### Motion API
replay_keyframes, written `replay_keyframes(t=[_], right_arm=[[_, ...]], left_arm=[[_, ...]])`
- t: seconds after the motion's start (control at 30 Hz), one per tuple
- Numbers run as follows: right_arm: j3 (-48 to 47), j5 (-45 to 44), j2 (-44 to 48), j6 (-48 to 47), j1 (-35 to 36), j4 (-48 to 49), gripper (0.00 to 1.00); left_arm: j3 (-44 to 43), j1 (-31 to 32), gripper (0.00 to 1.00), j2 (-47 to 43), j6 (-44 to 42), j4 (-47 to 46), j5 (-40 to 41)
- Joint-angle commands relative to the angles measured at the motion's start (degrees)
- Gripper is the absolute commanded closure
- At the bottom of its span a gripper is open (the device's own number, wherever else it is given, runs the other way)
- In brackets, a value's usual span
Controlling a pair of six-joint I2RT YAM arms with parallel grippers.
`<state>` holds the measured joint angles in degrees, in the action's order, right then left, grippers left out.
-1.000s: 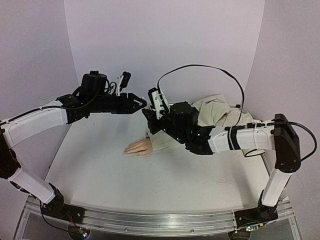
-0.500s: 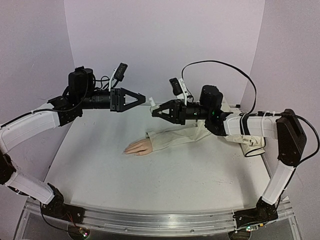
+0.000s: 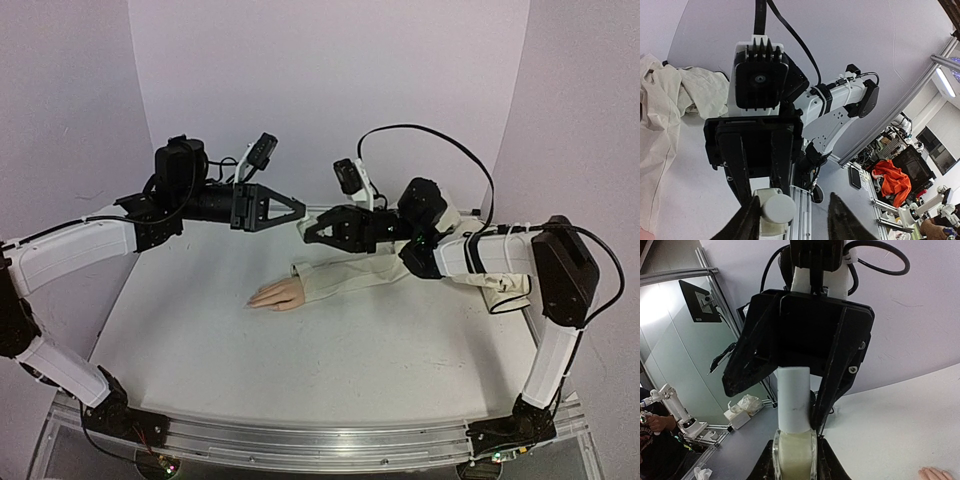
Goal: Paint the nails
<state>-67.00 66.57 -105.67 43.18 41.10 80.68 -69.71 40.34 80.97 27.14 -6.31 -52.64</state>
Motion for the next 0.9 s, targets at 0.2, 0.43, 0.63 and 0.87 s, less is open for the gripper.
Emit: replay_keyframes(t=[0.2, 0.43, 0.63, 0.87], right_arm=[[-1.02, 0.94, 0.11, 1.98, -0.23, 7.65, 1.00], [-0.43, -2.65, 0.80, -2.44, -0.23, 3.97, 1.00], [-1.38, -30.00, 6.97, -23.86, -0.06, -26.09, 1.00], [0.05, -103.21, 7.35, -37.77, 9.51, -32.31, 1.00]], left_arm=[[-3.70, 0.80, 0.75, 0.87, 0.32, -3.54, -1.24], [-3.86, 0.80, 0.90, 1.23, 0.26, -3.39, 2.74], [-3.14, 1.07, 1.00, 0.02, -2.30, 3.29, 17.35], [-9.48, 3.08, 1.00, 2.11, 2.64, 25.81, 50.67]])
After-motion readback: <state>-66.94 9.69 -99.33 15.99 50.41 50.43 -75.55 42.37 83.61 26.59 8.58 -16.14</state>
